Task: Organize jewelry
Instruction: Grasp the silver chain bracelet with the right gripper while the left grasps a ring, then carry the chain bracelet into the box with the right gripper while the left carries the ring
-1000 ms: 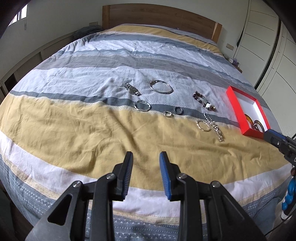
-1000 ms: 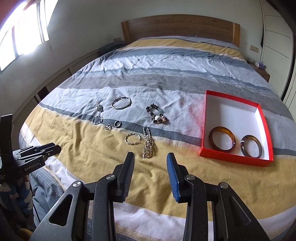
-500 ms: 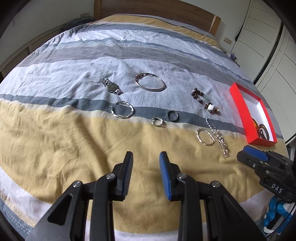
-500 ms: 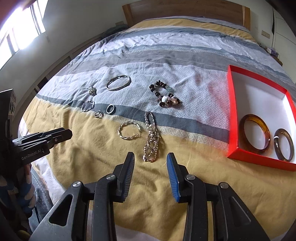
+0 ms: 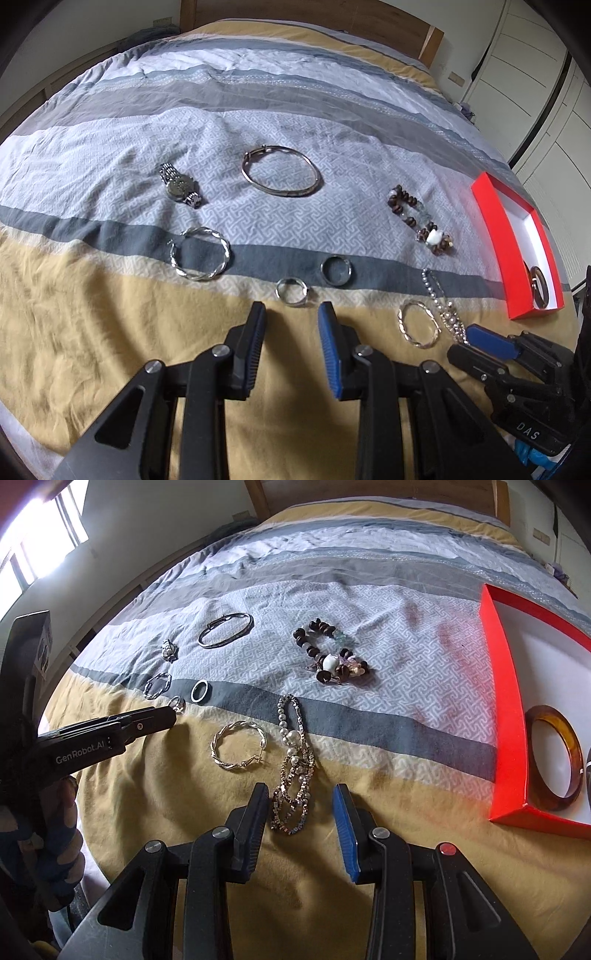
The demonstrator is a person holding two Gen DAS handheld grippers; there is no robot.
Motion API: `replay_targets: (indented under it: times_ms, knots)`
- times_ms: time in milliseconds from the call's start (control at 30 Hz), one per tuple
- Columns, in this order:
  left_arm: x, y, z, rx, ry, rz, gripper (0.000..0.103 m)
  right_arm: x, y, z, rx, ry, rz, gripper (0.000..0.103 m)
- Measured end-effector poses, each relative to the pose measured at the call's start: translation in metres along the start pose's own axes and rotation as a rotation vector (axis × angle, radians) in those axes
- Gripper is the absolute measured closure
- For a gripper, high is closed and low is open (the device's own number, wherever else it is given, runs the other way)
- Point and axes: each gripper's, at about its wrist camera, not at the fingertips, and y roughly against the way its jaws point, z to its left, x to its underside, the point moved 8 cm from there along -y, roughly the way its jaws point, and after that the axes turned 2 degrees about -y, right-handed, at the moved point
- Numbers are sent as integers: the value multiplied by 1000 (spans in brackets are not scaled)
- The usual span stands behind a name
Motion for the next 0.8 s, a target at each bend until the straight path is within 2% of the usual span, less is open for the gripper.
replay_targets:
  times_ms: [233,300,367,567,800]
  knots:
    - [-6,-14,1,-5,9,2,76,-4,-11,-1,-13,10,5,67]
    - [-6,-17,1,-12,7,-1,79,-5,-13,-2,-14,12,5,73]
    - [-6,-17,3,-11,17,-3,84,-6,-15,-3,-23,8,11,87]
    - [-3,-9,3,-11,21,-11,84,-4,-10,-7,-36,-18,8,92]
    - [4,22,5,-12,32,-29,84,0,16,-6,-28,-42,-20,93]
